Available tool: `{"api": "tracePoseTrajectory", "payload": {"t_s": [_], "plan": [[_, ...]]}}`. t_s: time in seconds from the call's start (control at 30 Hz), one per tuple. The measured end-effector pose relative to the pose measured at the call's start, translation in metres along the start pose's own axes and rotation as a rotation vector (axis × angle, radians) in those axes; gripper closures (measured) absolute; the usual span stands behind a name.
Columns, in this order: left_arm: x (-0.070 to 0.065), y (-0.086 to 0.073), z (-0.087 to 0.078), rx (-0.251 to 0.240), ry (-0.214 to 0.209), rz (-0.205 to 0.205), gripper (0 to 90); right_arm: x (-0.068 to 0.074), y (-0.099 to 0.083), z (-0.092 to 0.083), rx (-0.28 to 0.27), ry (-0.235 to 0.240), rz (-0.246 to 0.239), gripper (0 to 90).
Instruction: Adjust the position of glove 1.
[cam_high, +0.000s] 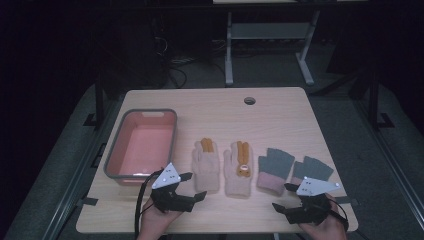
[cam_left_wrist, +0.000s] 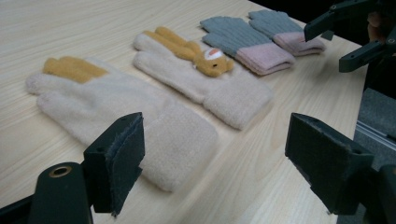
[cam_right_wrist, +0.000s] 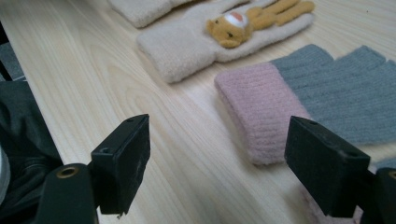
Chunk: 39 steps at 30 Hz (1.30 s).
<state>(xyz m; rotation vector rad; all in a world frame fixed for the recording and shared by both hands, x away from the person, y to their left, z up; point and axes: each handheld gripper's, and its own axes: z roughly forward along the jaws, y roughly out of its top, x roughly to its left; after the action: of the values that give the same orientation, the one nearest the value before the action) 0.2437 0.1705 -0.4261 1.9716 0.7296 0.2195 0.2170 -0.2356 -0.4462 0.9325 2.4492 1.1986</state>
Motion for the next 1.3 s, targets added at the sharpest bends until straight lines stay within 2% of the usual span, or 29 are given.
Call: {"api": "tracePoseTrajectory", "payload": {"t_s": [0.1, 0.27, 0.43, 0.57, 0.63, 0.67, 0.73, 0.8, 0.87, 1.03, 1.07, 1.1, 1.3], "plan": [[0.000, 0.000, 0.001, 0.000, -0.003, -0.005, 19.7, 0.001, 0.001, -0.001, 0.003, -0.004, -0.008, 22.0], [0.000, -0.001, 0.001, 0.002, -0.014, -0.008, 19.7, 0.002, 0.002, 0.000, 0.007, 0.008, 0.018, 22.0], [0.001, -0.002, -0.004, -0.009, -0.009, -0.016, 19.7, 0.005, 0.007, 0.004, 0.015, 0.023, 0.016, 22.0], [0.001, -0.002, -0.006, -0.010, -0.006, -0.010, 19.6, 0.008, 0.013, 0.007, 0.026, 0.017, 0.001, 22.4], [0.001, -0.001, -0.006, -0.016, -0.007, -0.014, 19.5, 0.009, 0.015, 0.007, 0.030, 0.022, 0.010, 23.6], [0.001, -0.001, -0.006, -0.017, -0.008, -0.014, 19.4, 0.009, 0.018, 0.008, 0.053, 0.027, 0.032, 24.8], [0.001, -0.001, -0.005, -0.016, -0.011, -0.016, 19.3, 0.009, 0.019, 0.008, 0.057, 0.027, 0.036, 24.8], [0.000, -0.001, -0.005, -0.016, -0.014, -0.012, 19.0, 0.007, 0.024, 0.010, 0.079, 0.048, 0.081, 24.4], [0.000, -0.001, -0.005, -0.016, -0.013, -0.011, 18.9, 0.006, 0.026, 0.010, 0.088, 0.052, 0.087, 24.7], [0.000, -0.002, -0.005, -0.016, -0.010, -0.009, 18.5, 0.007, 0.042, 0.014, 0.100, 0.045, 0.053, 25.3], [-0.001, -0.002, -0.005, -0.016, -0.009, -0.009, 18.4, 0.006, 0.049, 0.016, 0.119, 0.059, 0.064, 25.3], [-0.001, -0.001, -0.005, -0.016, -0.009, -0.009, 18.4, 0.006, 0.049, 0.016, 0.119, 0.059, 0.064, 25.3], [-0.002, -0.001, -0.004, -0.016, -0.015, -0.004, 18.3, 0.005, 0.070, 0.024, 0.150, 0.057, 0.041, 25.4]]}}
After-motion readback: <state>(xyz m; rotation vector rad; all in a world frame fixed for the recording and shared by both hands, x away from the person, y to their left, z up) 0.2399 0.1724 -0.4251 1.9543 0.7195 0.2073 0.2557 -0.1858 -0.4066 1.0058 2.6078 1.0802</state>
